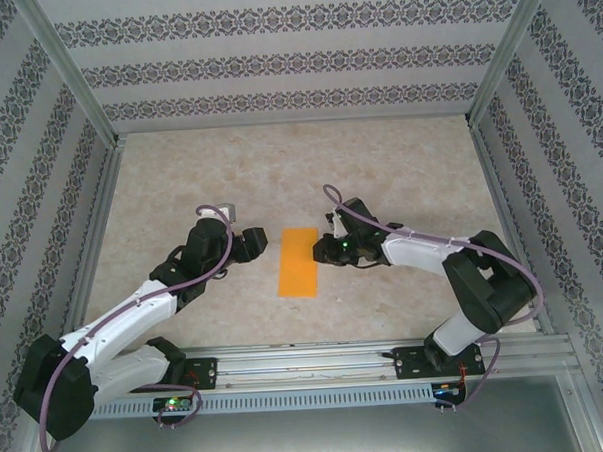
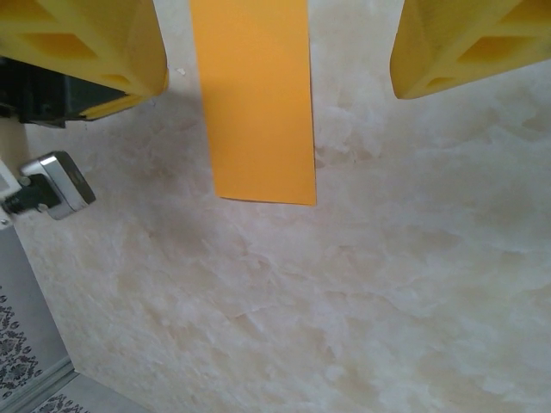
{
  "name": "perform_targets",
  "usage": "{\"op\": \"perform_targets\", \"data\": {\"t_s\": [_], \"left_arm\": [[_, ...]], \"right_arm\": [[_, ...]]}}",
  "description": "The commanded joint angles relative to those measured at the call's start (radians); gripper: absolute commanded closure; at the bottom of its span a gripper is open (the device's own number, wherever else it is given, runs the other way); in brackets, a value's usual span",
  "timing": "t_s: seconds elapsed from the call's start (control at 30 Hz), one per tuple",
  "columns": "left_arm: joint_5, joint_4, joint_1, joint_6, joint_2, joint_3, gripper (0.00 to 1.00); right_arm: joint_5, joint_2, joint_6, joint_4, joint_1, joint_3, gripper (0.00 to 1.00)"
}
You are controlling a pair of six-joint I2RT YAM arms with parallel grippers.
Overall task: Fold a paper plane with a square sheet of paper (fold left side to right side)
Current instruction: Third fold the triangle at the center of the table.
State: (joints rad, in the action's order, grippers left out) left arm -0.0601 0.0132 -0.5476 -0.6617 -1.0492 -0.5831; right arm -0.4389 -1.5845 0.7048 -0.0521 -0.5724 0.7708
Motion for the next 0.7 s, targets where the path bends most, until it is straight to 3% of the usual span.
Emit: {"op": "perform_targets", "data": {"t_s": [0.0,0.2,0.67], "left_arm": [[-0.02,-0.042,0.012,-0.014,-0.01,-0.011,0.3],[-0.023,-0.036,0.013,-0.015,-0.019,-0.014,0.31],[-0.071,0.041,0.014,-0.035,-0.095,-0.067,0.31]], "right_arm": [[-0.006,-0.045,-0.003,0.023,-0.009,0.04,0.91],[-0.012,-0.11,0.0,0.01,-0.01,0.061,0.99],[0.029,-0.172,-0.081,-0.07,-0.001,0.053,1.0]]}}
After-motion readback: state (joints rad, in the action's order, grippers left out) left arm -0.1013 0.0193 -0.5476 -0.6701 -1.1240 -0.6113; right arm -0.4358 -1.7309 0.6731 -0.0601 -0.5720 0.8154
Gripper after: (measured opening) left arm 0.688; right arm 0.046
